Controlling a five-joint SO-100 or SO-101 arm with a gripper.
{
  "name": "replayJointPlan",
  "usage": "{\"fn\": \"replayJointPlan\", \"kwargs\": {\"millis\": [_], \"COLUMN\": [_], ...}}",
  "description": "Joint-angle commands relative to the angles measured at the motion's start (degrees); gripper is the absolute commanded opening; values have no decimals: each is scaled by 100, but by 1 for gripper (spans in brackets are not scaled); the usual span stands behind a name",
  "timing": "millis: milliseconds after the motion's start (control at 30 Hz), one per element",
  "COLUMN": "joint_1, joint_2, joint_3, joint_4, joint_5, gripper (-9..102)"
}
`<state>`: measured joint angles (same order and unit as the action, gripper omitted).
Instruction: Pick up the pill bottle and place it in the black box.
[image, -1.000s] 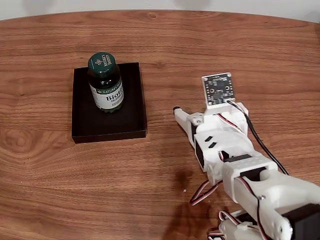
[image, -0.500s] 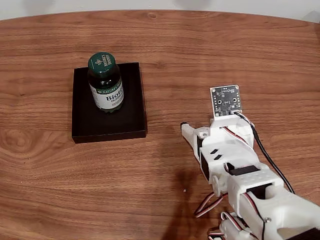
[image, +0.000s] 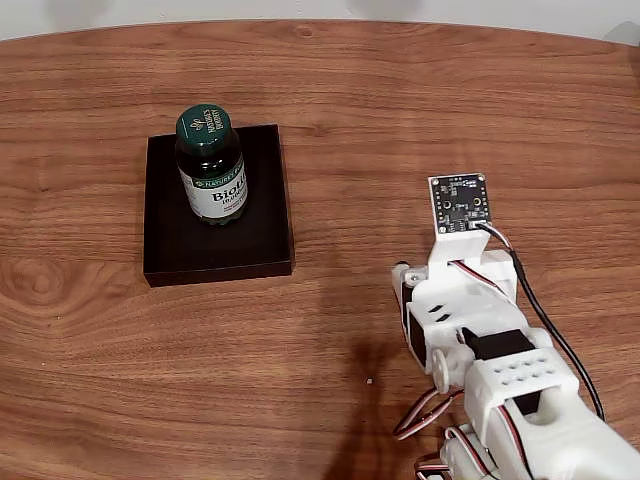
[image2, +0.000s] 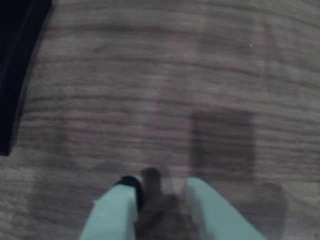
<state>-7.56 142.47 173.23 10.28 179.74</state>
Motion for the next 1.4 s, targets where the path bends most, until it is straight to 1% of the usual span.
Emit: {"fn": "replayJointPlan", "kwargs": {"millis": [0, 100, 233, 400, 567, 667, 733, 1000, 1167, 1233, 1367], "joint_1": [53, 149, 220, 220, 211, 211, 202, 272, 439, 554, 598], "joint_2": [668, 1046, 1828, 2769, 3340, 3814, 4052, 4113, 4236, 4289, 4438], "joint_3": [-44, -35, 18, 35, 35, 35, 35, 35, 35, 35, 35], "joint_4": [940, 1644, 2610, 3964, 4588, 5133, 5502, 6188, 6390, 6557, 7172], "joint_5": [9, 70, -229, -316, -879, -1257, -1327, -1450, -1441, -1266, -624], "gripper": [1, 0, 0, 0, 0, 3, 3, 3, 3, 3, 3]}}
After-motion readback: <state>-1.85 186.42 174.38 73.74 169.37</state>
